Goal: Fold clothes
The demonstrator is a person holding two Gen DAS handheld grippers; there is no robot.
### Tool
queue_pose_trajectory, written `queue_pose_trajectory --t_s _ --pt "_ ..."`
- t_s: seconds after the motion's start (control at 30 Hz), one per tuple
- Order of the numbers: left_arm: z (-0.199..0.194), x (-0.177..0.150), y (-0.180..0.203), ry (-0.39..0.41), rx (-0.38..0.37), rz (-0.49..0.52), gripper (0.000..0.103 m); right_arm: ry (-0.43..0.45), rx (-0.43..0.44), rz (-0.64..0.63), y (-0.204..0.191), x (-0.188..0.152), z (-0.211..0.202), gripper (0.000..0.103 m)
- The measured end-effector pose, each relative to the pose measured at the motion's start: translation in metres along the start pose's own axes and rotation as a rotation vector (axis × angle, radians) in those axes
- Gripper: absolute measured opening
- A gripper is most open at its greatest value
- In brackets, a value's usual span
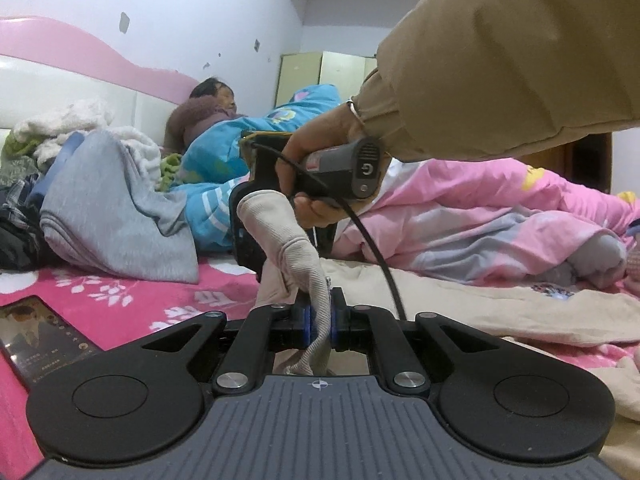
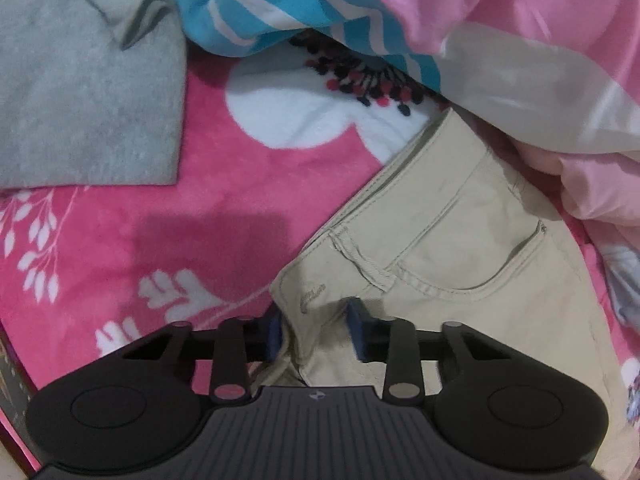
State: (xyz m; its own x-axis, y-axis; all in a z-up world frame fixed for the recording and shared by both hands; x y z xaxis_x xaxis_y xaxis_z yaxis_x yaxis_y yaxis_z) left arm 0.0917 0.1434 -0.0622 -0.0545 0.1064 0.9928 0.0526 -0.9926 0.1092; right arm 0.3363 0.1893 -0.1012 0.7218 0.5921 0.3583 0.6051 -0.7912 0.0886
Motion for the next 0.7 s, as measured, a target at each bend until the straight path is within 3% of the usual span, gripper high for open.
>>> queue_pose_trajectory --t_s 0.17,0.43,0.7 --pt "-0.004 0.006 -0.015 0.028 0.045 -0.058 0.006 0.071 0.03 0.057 0.003 0.003 -0.014 0.01" --pt "-0.001 0.018 -0.057 0.061 0.143 -0.226 0.006 0.205 0.089 0.17 0.001 0.021 -0.03 0.009" --pt "0.008 0.026 -0.081 0.092 0.23 -0.252 0.006 0.26 0.133 0.173 -0.018 0.046 -0.031 0.009"
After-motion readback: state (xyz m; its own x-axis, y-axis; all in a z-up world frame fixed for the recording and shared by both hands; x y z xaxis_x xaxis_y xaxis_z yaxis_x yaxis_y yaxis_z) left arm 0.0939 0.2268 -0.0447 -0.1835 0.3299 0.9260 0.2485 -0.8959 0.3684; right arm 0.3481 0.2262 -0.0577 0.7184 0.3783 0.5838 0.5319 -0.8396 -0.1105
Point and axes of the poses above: each gripper's, at about its wrist camera, not at the fingertips, and z roughly the way its jaws point, y to its right, x to its top, the point moved 7 cm from there along z, roughly the way its jaws point, and after that the axes turned 11 degrees about y, right-handed, at the moved point
